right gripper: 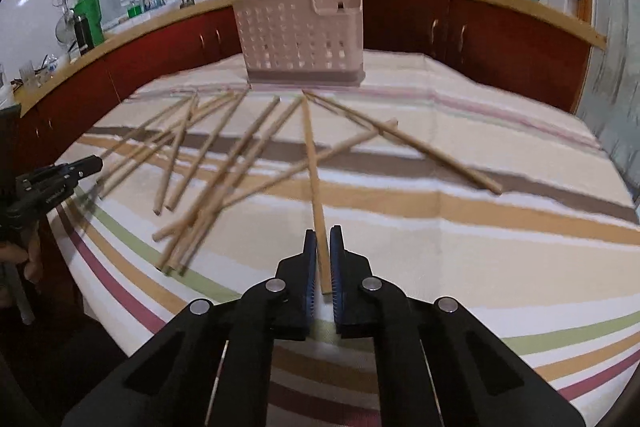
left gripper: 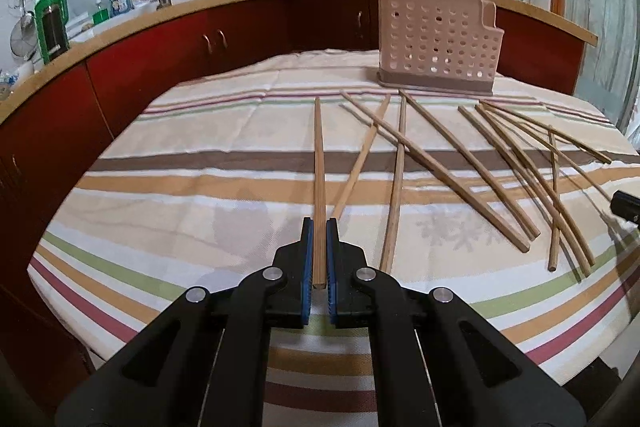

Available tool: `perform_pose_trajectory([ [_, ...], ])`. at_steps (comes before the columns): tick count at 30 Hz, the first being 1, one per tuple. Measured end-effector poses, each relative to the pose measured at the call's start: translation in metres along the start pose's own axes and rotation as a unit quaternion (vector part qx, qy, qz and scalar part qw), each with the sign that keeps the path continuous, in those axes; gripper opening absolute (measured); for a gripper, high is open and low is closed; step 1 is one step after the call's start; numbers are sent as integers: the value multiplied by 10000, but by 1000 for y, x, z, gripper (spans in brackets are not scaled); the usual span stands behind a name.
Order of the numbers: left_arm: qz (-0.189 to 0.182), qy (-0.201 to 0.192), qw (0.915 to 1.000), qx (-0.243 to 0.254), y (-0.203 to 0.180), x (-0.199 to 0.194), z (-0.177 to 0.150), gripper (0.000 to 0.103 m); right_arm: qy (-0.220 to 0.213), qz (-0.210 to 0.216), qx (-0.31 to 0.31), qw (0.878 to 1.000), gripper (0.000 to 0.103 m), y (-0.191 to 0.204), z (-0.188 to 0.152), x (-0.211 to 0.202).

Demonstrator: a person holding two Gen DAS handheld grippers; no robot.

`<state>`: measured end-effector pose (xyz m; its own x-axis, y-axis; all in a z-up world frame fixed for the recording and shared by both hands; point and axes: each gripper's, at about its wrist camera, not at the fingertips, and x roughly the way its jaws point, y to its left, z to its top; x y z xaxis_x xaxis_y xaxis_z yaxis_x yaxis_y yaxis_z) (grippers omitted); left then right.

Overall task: Organize utensils
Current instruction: 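Close the left tool on one chopstick while the right tool closes on another, then lift both held chopsticks and carry them over the beige basket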

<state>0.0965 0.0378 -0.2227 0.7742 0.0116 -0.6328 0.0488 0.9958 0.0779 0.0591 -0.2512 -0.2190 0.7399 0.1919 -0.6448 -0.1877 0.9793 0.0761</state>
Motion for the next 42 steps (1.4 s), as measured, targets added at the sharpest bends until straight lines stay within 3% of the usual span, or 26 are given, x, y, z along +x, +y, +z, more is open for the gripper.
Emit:
perform_pose_trajectory([
  [22, 36, -1136, 9934, -179, 10, -84, 41, 6, -1635, -41, -7, 9865, 6, 16, 51, -96],
  [35, -47, -1669, 9859, -147, 12, -107, 70, 6, -1977, 60, 90, 9802, 6, 14, 73, -110],
  [42, 1, -1698, 9854, -155, 15, -101, 79, 6, -2033, 83, 95, 9790, 6, 15, 83, -105],
])
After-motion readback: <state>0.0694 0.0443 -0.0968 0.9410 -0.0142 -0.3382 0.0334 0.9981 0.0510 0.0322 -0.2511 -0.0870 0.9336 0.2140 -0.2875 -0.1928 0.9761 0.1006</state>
